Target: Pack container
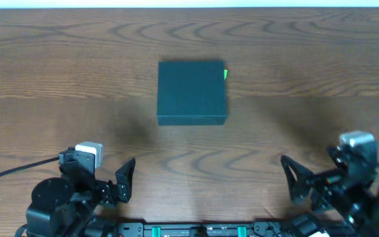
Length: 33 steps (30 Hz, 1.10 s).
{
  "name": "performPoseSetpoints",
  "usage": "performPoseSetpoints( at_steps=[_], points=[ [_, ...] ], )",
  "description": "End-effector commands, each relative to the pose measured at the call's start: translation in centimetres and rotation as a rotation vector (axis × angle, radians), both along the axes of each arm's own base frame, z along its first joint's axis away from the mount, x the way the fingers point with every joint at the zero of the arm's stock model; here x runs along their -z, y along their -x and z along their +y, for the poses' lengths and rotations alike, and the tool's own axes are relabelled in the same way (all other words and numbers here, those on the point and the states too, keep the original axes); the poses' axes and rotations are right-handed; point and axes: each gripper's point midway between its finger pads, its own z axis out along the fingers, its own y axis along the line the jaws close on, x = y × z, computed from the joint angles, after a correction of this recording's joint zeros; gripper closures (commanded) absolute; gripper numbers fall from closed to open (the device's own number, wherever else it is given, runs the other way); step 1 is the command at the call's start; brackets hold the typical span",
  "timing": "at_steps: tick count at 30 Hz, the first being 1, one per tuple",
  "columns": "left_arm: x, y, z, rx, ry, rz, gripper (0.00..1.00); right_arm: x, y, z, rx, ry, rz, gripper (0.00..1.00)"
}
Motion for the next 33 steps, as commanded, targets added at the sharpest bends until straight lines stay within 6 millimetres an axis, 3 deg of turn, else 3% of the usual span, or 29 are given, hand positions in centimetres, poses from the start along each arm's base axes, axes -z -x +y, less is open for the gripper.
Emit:
performPoseSetpoints(
  at_steps=[1, 12, 33],
  points=[
    [-0.1, 0.4, 0.3, -0.017, 0.01, 0.017, 0.05, 0.1, 0.6, 0.3, -0.037, 0.008, -0.005, 0.01],
    [2.9, 2.7, 0.6, -0.016, -0.005, 0.175, 0.05, 3.3, 2.6, -0.7, -0.038, 0.075, 0.14, 0.01],
    [3.5, 3.2, 0.7, -0.017, -0.015, 0.206, 0.05, 3.4, 2.7, -0.7, -0.04, 0.076, 0.144, 0.01]
  ],
)
